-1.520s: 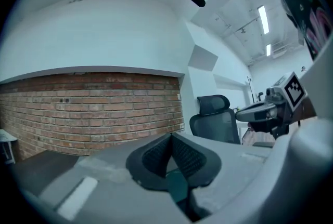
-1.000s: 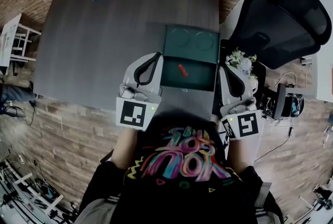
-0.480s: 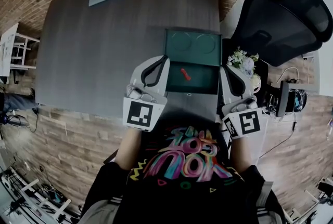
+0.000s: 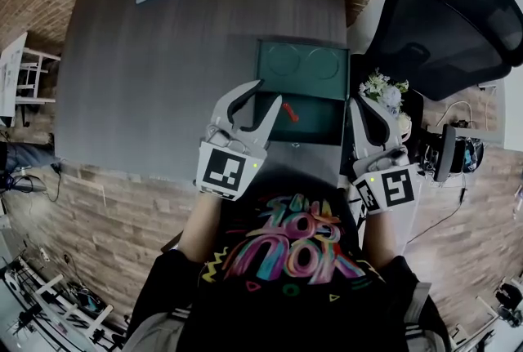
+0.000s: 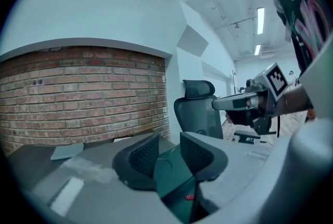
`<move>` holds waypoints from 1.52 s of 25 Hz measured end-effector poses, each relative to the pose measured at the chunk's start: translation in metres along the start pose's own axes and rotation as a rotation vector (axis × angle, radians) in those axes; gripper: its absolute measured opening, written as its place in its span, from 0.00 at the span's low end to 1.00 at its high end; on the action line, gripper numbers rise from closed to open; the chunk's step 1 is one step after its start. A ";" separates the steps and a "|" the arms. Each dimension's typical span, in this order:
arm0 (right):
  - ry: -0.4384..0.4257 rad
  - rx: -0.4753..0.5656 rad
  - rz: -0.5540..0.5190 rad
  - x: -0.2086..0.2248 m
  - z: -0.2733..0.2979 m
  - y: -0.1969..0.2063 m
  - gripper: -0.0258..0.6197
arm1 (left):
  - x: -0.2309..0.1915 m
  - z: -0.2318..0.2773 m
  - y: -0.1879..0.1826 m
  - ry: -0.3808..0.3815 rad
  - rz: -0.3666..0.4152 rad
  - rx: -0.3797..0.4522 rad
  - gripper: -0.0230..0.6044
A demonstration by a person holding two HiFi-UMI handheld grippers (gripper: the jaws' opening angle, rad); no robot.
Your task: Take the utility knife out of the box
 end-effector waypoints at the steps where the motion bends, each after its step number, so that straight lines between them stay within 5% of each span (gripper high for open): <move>1: -0.002 0.000 0.001 0.000 0.000 0.000 0.04 | 0.001 0.001 0.001 0.007 0.002 -0.007 0.23; 13: -0.019 -0.010 0.003 0.008 0.001 0.004 0.04 | 0.007 0.023 0.022 0.140 0.131 -0.143 0.31; 32: 0.043 -0.030 0.027 0.025 -0.010 0.018 0.04 | 0.026 0.079 0.092 0.486 0.435 -0.605 0.33; 38: 0.051 -0.043 0.036 0.028 -0.011 0.021 0.04 | 0.027 0.093 0.109 0.532 0.474 -0.734 0.33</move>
Point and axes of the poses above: the fingertips, and each gripper's own axes: z forward along the fingers, x to its right, y out of its underside, the point moved 10 cm from there along -z, backward along the fingers, and after that the axes turned 15 degrees about y, right-handed, at the moved point
